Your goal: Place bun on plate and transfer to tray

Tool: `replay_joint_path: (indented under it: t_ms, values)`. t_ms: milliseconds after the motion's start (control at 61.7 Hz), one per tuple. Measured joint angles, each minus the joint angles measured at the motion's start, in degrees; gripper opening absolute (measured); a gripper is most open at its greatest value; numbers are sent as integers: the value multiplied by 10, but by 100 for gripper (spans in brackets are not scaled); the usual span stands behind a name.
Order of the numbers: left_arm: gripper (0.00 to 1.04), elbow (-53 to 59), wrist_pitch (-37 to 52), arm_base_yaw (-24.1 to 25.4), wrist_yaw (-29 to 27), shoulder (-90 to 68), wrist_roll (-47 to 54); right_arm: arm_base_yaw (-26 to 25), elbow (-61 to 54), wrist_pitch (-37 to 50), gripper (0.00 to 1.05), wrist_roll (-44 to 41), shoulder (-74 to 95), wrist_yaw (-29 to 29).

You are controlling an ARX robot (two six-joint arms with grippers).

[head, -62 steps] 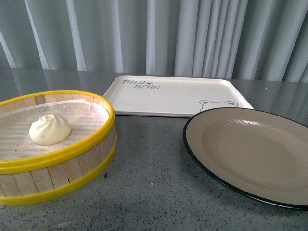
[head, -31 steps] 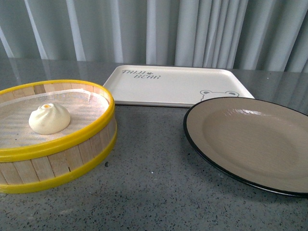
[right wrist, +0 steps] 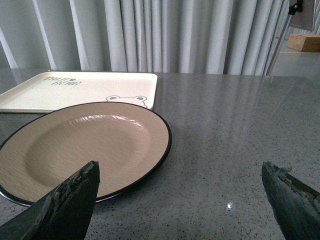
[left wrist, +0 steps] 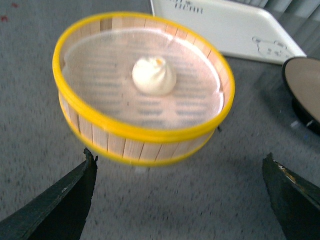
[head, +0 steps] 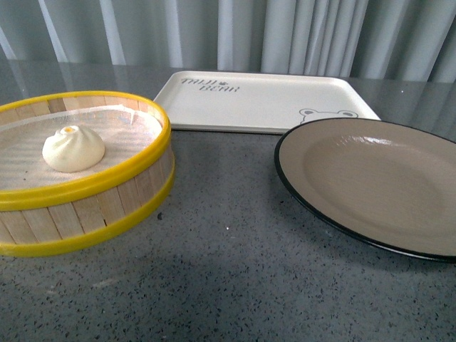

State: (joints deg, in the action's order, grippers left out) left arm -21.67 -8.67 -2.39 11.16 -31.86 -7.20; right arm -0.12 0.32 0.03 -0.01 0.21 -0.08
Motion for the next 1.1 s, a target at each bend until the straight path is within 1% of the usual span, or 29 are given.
replay_joint_path:
  t_ms: [113,227,357,503,681,762,875,1102]
  values:
    - [98,-69,38,-35,-37,-86,8,0,0,0,96,0,0,0]
    - [98,-132,73,-72,-58,-173,20,0,0,0,96,0,0,0]
    - [98,-193,94,-87,-56,-258,25,0,0,0,96,0,0,0]
    - [98,-244,93,-78,-33,-327,42,0,0,0,96,0,0,0]
    - [98,-303,51,-32,6,-384,84,0,0,0,96,0,0,0]
    - [98,-324,44,-21,15,-419,100,0,0,0,96,0,0,0]
    - [98,-341,45,-20,22,-471,110,0,0,0,96,0,0,0]
    - [98,-363,79,-26,10,-524,118,0,0,0,96,0,0,0]
